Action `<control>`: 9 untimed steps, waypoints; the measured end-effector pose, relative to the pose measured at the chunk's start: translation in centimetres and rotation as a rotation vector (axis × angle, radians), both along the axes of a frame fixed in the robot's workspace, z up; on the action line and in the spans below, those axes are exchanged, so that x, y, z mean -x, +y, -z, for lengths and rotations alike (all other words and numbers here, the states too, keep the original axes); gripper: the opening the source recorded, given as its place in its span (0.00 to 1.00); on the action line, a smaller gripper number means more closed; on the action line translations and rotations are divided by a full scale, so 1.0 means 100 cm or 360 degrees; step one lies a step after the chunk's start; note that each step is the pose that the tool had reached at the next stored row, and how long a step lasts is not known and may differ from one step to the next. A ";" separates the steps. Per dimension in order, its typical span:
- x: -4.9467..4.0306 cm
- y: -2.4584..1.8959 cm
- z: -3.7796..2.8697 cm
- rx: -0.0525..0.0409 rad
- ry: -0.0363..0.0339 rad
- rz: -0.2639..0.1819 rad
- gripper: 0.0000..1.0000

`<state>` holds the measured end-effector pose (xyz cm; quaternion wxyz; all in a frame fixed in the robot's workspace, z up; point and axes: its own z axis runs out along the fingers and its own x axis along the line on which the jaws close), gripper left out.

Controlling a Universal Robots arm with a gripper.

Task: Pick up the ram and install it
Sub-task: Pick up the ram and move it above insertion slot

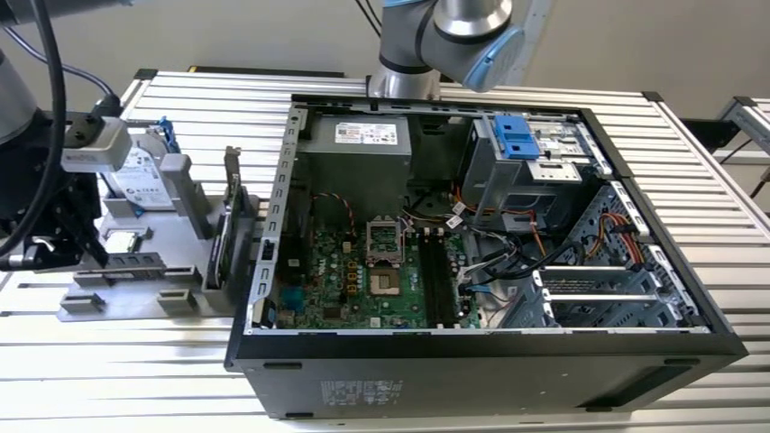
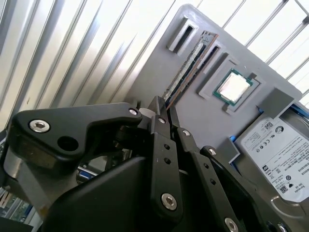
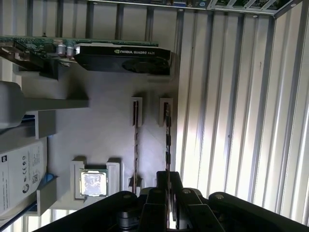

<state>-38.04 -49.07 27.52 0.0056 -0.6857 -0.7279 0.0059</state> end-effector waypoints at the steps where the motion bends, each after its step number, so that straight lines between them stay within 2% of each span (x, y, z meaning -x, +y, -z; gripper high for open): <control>1: 0.0000 0.0000 0.0000 0.0000 0.0000 0.0000 0.00; 9: 0.0001 0.0000 -0.0018 0.0001 0.0001 0.0002 0.00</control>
